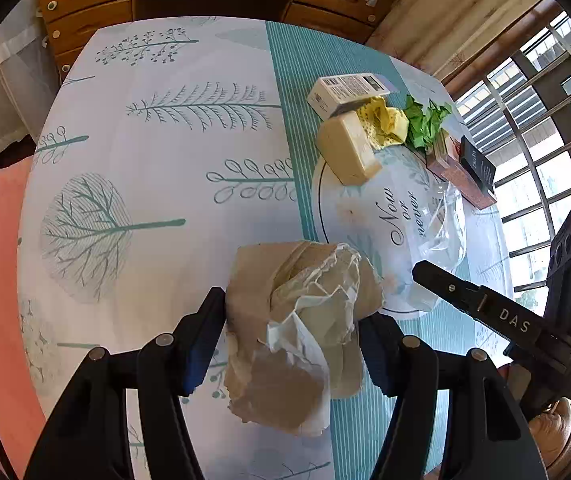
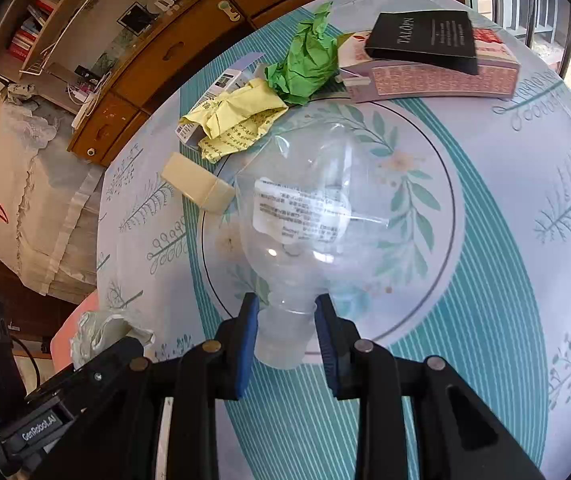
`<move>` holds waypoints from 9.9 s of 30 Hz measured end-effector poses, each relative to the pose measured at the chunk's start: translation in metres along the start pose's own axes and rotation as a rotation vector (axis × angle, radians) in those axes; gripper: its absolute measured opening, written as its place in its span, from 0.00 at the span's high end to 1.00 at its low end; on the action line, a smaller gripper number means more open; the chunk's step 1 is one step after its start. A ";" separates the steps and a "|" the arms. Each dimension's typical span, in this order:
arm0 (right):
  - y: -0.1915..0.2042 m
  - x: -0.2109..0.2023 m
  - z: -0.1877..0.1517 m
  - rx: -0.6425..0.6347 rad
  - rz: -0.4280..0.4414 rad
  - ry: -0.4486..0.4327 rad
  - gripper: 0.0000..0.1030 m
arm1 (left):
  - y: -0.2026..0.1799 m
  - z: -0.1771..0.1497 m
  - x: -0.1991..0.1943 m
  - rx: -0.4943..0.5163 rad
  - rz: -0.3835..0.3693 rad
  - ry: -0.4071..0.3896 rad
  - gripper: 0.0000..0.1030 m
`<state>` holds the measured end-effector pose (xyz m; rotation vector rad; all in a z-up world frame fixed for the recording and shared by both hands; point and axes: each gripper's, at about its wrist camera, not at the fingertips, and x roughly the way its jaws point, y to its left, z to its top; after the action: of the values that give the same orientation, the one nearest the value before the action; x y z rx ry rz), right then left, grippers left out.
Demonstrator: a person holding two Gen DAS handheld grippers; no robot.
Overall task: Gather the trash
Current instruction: 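Carry the tissue and bottle over the bin and open both tools, then raise both tools from the bin back toward the table, then grasp the black TALOPN box with the right tool while the left grasps the beige bar, then carry the TALOPN box and beige bar over the bin and open both tools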
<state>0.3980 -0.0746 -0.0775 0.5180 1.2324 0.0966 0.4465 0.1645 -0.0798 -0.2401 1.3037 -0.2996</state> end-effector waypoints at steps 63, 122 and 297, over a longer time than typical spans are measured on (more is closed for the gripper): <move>-0.301 0.068 -0.379 -0.351 -0.025 0.361 0.72 | -0.115 -0.488 0.192 -0.122 0.039 0.027 0.39; -0.113 -0.310 -0.276 -0.349 0.080 -0.193 0.32 | -0.189 -0.394 -0.258 0.061 -0.025 -0.542 0.01; -0.288 0.014 -0.365 -0.189 -0.010 0.291 0.43 | -0.143 -0.478 0.142 -0.056 0.046 0.115 0.75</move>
<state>0.0091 -0.2049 -0.2979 0.3404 1.4922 0.2854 0.0053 -0.0216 -0.2789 -0.2422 1.4303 -0.2407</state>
